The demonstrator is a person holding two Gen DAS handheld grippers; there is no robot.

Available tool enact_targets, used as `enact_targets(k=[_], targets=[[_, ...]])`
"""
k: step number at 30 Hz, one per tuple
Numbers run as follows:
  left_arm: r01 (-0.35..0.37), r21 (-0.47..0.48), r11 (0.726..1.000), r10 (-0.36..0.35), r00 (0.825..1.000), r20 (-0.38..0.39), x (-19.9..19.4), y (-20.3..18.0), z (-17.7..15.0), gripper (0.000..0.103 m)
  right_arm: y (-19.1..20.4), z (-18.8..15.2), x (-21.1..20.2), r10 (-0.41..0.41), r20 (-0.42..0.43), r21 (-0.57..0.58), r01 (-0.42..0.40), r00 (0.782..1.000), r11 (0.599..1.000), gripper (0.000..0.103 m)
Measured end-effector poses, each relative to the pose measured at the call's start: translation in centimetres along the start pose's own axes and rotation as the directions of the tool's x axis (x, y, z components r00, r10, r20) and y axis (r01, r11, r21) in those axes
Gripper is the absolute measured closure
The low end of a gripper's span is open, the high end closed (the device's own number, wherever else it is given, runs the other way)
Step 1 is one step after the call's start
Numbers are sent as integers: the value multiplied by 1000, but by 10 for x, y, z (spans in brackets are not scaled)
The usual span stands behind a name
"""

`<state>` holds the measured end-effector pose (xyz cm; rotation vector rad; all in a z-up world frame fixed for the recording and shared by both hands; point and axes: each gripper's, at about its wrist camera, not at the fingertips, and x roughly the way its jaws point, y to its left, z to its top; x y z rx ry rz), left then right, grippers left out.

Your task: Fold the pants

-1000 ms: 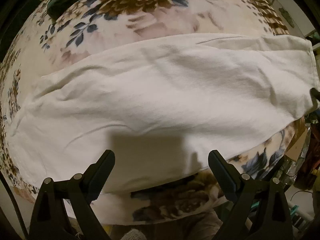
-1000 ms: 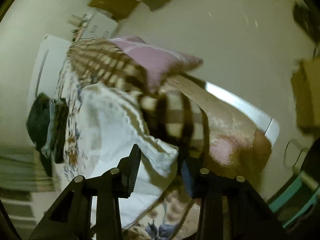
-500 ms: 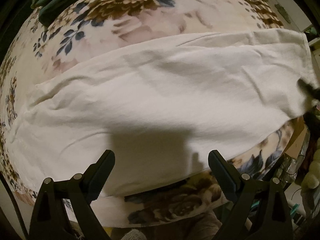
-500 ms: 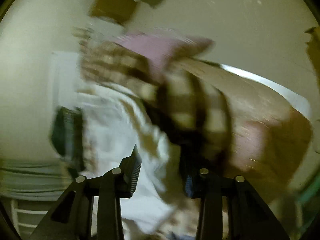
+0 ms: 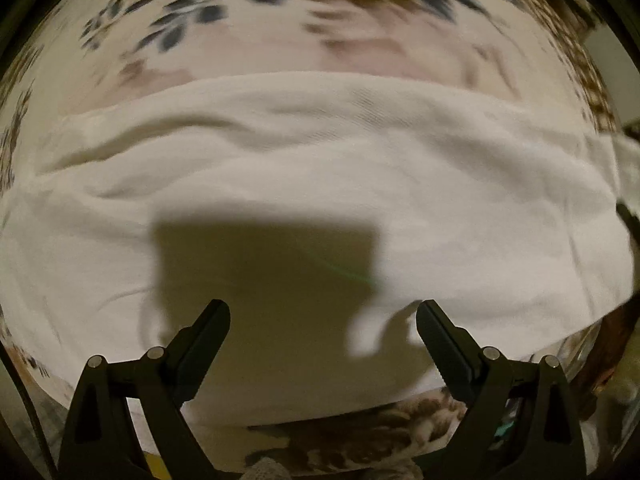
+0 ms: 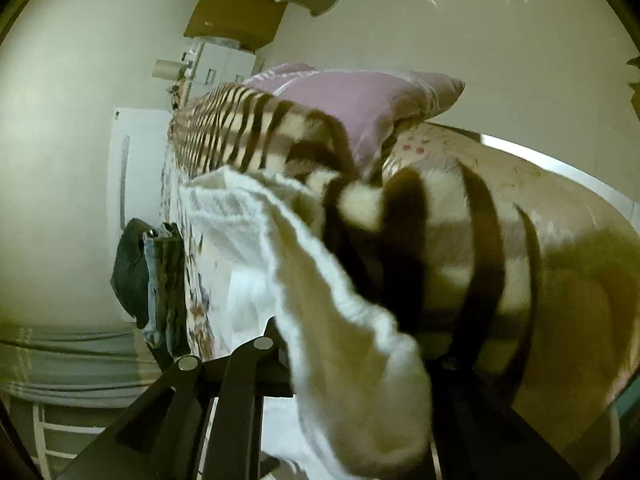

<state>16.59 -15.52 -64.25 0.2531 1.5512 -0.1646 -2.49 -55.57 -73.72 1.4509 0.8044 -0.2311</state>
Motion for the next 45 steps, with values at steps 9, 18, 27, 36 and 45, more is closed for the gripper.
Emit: enact_targets(k=[9, 18, 27, 36, 45], targets=[[82, -123, 989, -71, 994, 89, -50, 87, -21, 8, 125, -72, -27, -116, 33, -304, 121, 993, 945, 88], [46, -347, 937, 1, 991, 133, -92, 236, -91, 8, 255, -274, 73, -230, -70, -658, 128, 971, 742, 88], [2, -518, 855, 57, 994, 97, -74, 349, -155, 8, 253, -481, 235, -553, -113, -917, 128, 825, 377, 55], [305, -488, 818, -209, 947, 242, -70, 345, -105, 8, 258, -430, 160, -476, -309, -825, 18, 823, 565, 20], [230, -250, 941, -188, 965, 183, -13, 267, -5, 52, 195, -277, 129, -578, -152, -706, 321, 802, 631, 20]])
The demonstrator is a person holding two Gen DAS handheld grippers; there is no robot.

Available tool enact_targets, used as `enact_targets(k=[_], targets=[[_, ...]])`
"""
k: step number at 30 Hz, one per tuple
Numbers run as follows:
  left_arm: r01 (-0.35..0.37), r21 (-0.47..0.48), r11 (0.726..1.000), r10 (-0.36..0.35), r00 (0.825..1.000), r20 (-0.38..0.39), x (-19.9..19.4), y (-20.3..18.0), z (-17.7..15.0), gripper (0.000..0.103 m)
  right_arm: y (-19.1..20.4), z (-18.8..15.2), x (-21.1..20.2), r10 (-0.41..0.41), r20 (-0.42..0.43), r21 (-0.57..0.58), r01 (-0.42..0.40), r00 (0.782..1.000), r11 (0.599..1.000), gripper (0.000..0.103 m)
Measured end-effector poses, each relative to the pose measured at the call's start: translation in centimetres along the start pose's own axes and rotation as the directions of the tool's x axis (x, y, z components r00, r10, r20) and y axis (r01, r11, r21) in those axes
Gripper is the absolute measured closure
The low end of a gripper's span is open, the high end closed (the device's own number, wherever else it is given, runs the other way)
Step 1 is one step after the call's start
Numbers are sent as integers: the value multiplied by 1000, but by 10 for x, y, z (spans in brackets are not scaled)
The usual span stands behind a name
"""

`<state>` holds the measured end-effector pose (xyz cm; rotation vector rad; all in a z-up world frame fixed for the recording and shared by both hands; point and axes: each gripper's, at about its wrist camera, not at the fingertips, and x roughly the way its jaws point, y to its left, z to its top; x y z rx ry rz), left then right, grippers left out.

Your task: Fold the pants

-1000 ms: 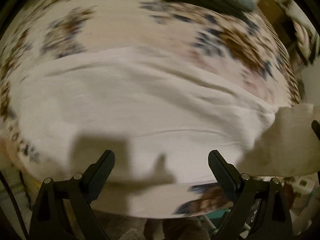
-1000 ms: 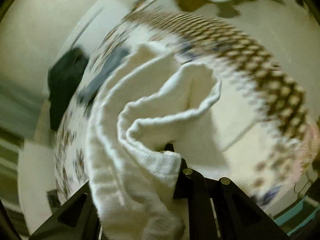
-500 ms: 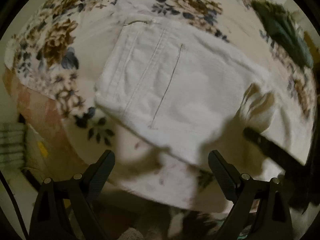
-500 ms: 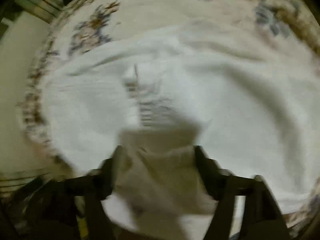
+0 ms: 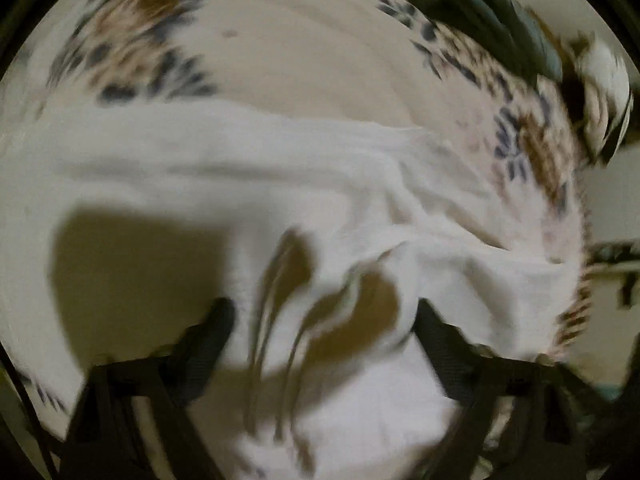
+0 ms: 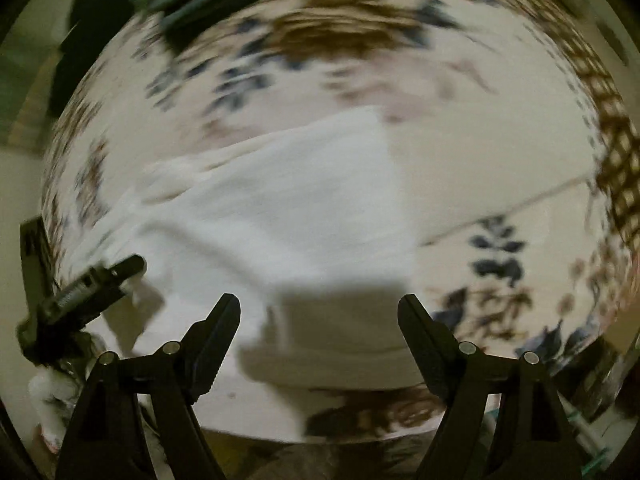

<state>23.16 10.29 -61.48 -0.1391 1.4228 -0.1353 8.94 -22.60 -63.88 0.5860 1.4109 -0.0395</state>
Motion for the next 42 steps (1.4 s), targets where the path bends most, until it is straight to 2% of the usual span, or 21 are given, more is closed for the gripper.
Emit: enact_targets(k=[2, 5, 11, 15, 17, 19, 20, 22, 24, 25, 27, 29, 30, 32, 34, 36, 37, 38, 39, 40, 42], targets=[[28, 19, 999, -28, 1000, 14, -6, -9, -3, 87, -23, 9, 4, -2, -3, 45, 3, 1000, 999, 20], [13, 19, 1000, -14, 997, 72, -29, -7, -16, 88, -35, 20, 15, 10, -15, 81, -9, 1000, 997, 20], [27, -104, 994, -26, 1000, 16, -9, 28, -23, 88, -31, 31, 48, -17, -75, 45, 20, 997, 999, 20], [82, -141, 987, -81, 997, 17, -23, 36, -26, 78, -25, 37, 51, -52, -90, 37, 55, 995, 998, 20], [147, -181, 972, -134, 987, 86, -44, 45, -38, 71, -16, 37, 42, -40, -66, 34, 42, 997, 999, 20], [231, -211, 950, -193, 964, 185, -67, 56, -63, 29, 0, 30, 29, -17, -26, -4, 17, 1000, 1000, 20], [246, -235, 940, -200, 958, 203, -74, 61, -76, 3, 11, 25, 27, 2, -18, -26, -3, 1000, 1000, 20], [247, -298, 922, -189, 959, 210, -82, 76, -99, 1, 41, 14, 29, 41, -29, -81, -43, 999, 996, 20], [210, -398, 893, -127, 966, 224, -87, 97, -114, 1, 74, 4, 38, 59, -59, -140, -67, 997, 988, 20], [211, -469, 858, -104, 964, 244, -89, 113, -122, 1, 86, -1, 42, 52, -74, -163, -64, 996, 985, 20], [275, -610, 743, -103, 948, 301, -85, 147, -135, 2, 110, -7, 53, 57, -107, -195, -77, 993, 978, 20], [348, -746, 567, -98, 928, 358, -74, 190, -152, 3, 129, -10, 62, 73, -137, -219, -102, 988, 970, 20], [387, -772, 505, -111, 916, 386, -66, 206, -156, 5, 137, -11, 65, 88, -151, -228, -122, 985, 966, 20], [423, -800, 425, -110, 902, 418, -52, 236, -162, 10, 149, -18, 69, 100, -169, -248, -140, 981, 959, 20], [489, -798, 353, -85, 866, 493, -43, 257, -167, 10, 165, -20, 78, 81, -184, -282, -131, 980, 950, 20], [525, -779, 343, -63, 840, 539, -42, 262, -164, 10, 171, -24, 86, 50, -199, -309, -112, 979, 945, 20], [530, -772, 352, -47, 833, 551, -43, 264, -161, 14, 175, -23, 90, 39, -208, -315, -105, 977, 943, 20], [541, -751, 377, -30, 818, 574, -47, 264, -156, 47, 177, -22, 93, 35, -212, -316, -102, 977, 943, 20], [534, -732, 424, -32, 816, 577, -49, 262, -148, 67, 179, -22, 96, 33, -218, -314, -102, 975, 944, 20], [496, -725, 478, -27, 834, 552, -50, 260, -139, 70, 180, -21, 99, 36, -226, -307, -106, 973, 946, 20], [471, -715, 517, 2, 834, 551, -53, 252, -138, 71, 179, -20, 100, 47, -237, -286, -116, 970, 951, 20]])
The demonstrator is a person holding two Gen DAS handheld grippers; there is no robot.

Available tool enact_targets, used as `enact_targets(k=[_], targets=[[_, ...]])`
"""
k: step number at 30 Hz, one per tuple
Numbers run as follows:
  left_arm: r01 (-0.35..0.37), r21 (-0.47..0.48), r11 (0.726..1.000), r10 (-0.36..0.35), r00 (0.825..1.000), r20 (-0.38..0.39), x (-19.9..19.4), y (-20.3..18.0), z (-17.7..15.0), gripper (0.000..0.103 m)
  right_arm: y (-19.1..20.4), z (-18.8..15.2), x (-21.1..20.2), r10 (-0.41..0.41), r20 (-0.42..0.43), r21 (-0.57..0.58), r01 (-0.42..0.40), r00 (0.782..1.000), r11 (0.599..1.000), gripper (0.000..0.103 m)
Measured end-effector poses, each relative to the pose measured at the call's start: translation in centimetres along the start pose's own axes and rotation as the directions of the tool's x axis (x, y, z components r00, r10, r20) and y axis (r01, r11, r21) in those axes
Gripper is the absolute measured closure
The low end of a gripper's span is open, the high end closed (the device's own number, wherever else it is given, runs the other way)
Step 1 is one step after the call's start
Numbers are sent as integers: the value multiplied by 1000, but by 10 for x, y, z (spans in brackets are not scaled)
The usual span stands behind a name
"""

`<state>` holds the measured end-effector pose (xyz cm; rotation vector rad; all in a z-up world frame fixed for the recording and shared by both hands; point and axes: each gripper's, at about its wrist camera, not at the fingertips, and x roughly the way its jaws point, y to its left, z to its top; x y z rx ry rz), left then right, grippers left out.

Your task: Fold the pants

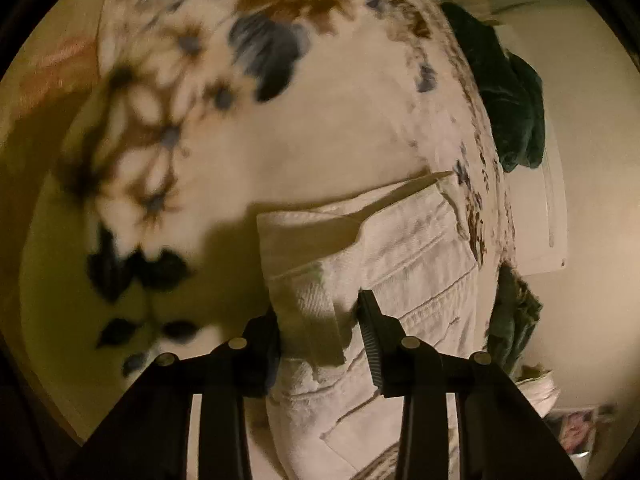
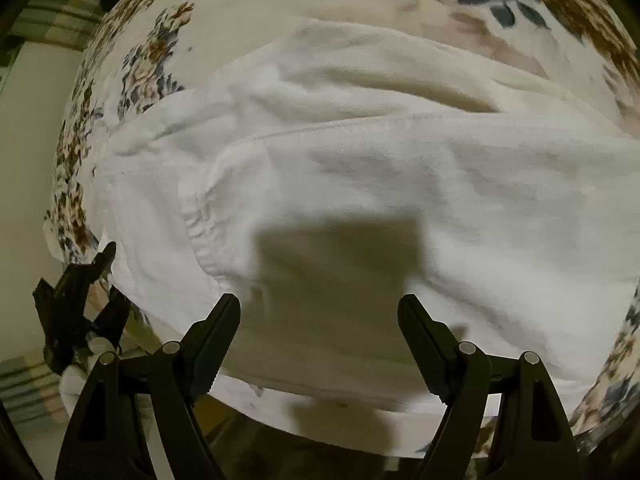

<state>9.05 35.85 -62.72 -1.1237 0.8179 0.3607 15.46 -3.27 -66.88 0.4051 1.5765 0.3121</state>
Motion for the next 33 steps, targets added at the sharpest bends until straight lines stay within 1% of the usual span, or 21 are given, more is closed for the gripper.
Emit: enact_targets(k=[2, 3, 4, 5, 7, 8, 11, 12, 13, 16, 19, 20, 22, 23, 25, 27, 28, 30, 31, 32, 33], targets=[[10, 36, 999, -11, 1000, 21, -7, 0, -2, 70, 2, 0, 2, -11, -4, -4, 11, 1000, 1000, 20], [13, 33, 999, -13, 1000, 23, -7, 3, 1, 66, 4, 0, 4, -24, -6, -14, 24, 1000, 1000, 20], [17, 4, 1000, -17, 1000, 15, -5, 11, 4, 61, 6, 1, 6, -32, -10, -21, 31, 999, 999, 20], [31, -38, 999, -30, 1000, 8, -4, 23, 10, 50, 5, 0, 6, -35, -15, -25, 34, 999, 999, 20], [73, -91, 993, -70, 997, 30, 1, 34, 20, 50, 7, -1, 10, -33, -24, -27, 32, 999, 999, 20], [76, -97, 992, -71, 996, 48, -1, 34, 27, 51, 9, -2, 12, -34, -28, -28, 33, 999, 999, 20], [72, -45, 996, -68, 994, 84, -6, 18, 41, 50, 10, -4, 15, -26, -40, -20, 26, 999, 999, 20], [57, -27, 998, -54, 995, 88, -7, 13, 42, 47, 10, -5, 17, -22, -46, -13, 21, 999, 1000, 20], [53, -11, 999, -52, 994, 95, -8, 13, 46, 47, 10, -6, 19, -19, -49, -9, 19, 999, 1000, 20], [63, -27, 998, -61, 997, 40, 6, 20, 49, 47, 7, -9, 24, -19, -58, 1, 19, 998, 1000, 20], [108, -7, 994, -108, 994, 24, 5, 19, 46, 47, 0, -12, 26, -13, -66, 27, 14, 998, 1000, 20], [132, -15, 991, -131, 991, 22, 1, 22, 44, 47, -2, -12, 26, -10, -66, 31, 12, 998, 999, 20], [205, -59, 977, -203, 979, 30, -2, 27, 40, 45, -4, -13, 27, -7, -68, 36, 10, 998, 999, 20], [230, -79, 970, -228, 973, 28, -3, 27, 37, 42, -4, -13, 28, -8, -70, 34, 11, 998, 999, 20], [274, -101, 957, -274, 962, 14, -2, 28, 34, 40, -5, -13, 29, -11, -75, 30, 14, 997, 999, 20], [301, -73, 951, -302, 953, -13, -1, 24, 32, 34, -6, -11, 27, -12, -75, 33, 14, 997, 999, 20], [301, -44, 953, -302, 953, -25, -2, 21, 29, 33, -7, -10, 26, -17, -73, 33, 19, 997, 999, 20], [287, 1, 958, -287, 957, -35, -1, 14, 25, 32, -8, -8, 23, -15, -70, 33, 18, 997, 999, 20], [262, 36, 964, -261, 965, -33, -1, 9, 23, 32, -9, -7, 23, -17, -71, 30, 19, 997, 999, 20], [234, 68, 970, -232, 972, -26, -1, 3, 22, 34, -10, -6, 23, -21, -72, 28, 23, 997, 999, 20], [212, 107, 971, -212, 977, -16, -2, -3, 21, 48, -12, -5, 22, -20, -68, 30, 22, 997, 999, 20]])
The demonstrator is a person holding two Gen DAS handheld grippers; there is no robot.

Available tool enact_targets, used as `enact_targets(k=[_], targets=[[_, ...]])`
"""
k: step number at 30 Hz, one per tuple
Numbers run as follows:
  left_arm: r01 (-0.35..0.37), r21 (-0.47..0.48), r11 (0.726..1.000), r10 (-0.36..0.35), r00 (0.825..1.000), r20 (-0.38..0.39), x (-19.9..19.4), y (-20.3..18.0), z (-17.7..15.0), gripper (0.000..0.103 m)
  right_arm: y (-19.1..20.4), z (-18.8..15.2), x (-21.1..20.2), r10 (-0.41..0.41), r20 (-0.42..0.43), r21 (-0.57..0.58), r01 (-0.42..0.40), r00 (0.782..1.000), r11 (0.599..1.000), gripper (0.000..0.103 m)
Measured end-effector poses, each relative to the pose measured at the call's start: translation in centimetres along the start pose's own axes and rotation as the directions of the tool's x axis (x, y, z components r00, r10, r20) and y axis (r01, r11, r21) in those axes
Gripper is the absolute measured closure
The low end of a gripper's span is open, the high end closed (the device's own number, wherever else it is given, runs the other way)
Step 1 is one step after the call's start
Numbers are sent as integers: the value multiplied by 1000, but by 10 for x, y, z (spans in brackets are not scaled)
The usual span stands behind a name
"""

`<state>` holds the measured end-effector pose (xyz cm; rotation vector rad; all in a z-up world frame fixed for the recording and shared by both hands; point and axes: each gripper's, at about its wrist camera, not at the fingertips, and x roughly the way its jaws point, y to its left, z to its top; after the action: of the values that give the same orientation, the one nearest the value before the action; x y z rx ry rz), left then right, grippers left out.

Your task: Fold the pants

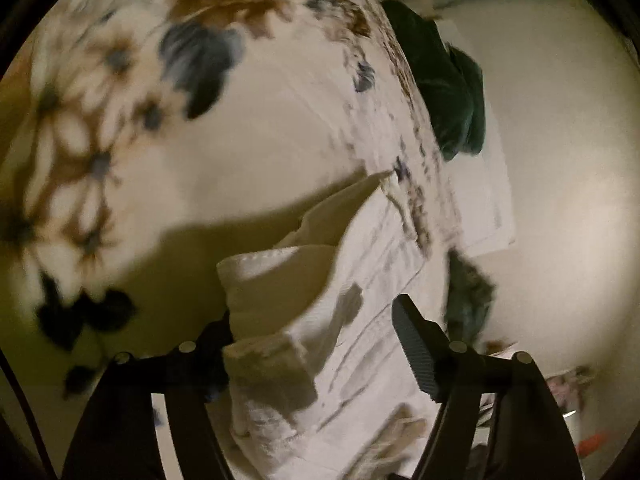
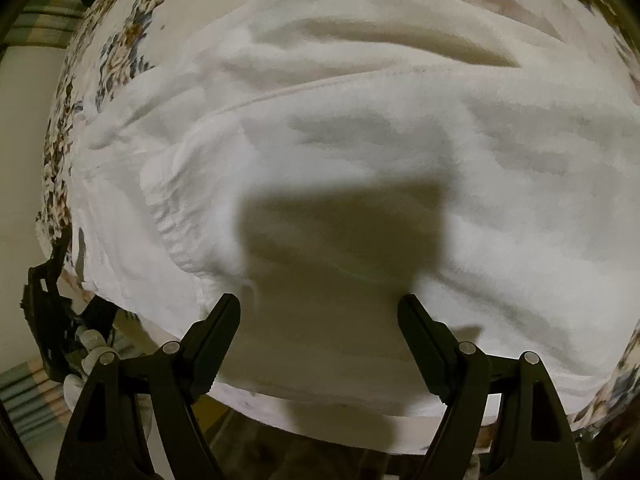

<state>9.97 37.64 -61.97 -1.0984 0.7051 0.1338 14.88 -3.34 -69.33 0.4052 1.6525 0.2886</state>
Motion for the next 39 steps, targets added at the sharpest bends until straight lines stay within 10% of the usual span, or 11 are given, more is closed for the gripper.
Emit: enact_targets(k=[3, 8, 15, 24, 30, 32, 36, 39], targets=[[-69, 113, 991, 67, 997, 28, -3, -25, -1, 81, -5, 2, -5, 15, 22, 12, -15, 1000, 1000, 20], [-71, 258, 964, 63, 997, 38, -23, -100, -24, 85, -25, 2, -19, 32, 66, 34, -35, 997, 999, 20], [31, 545, 838, 35, 993, -111, -8, -245, -136, 86, -97, -7, -85, 51, 191, 146, -80, 980, 986, 20], [-51, 610, 791, 303, 899, -317, 105, -242, -311, 88, -221, -43, -146, -41, 233, 269, -24, 972, 963, 20], [-107, 597, 795, 374, 862, -343, 128, -234, -322, 86, -272, -54, -157, -16, 219, 293, -50, 976, 955, 20], [-97, 607, 789, 394, 838, -378, 120, -243, -319, 72, -270, -54, -157, 36, 219, 279, -98, 975, 955, 20], [-27, 609, 793, 353, 834, -424, 86, -249, -315, 8, -258, -49, -162, 182, 238, 225, -237, 954, 945, 20], [-20, 622, 783, 350, 841, -413, 56, -252, -298, 7, -234, -37, -153, 266, 233, 175, -310, 935, 934, 20]])
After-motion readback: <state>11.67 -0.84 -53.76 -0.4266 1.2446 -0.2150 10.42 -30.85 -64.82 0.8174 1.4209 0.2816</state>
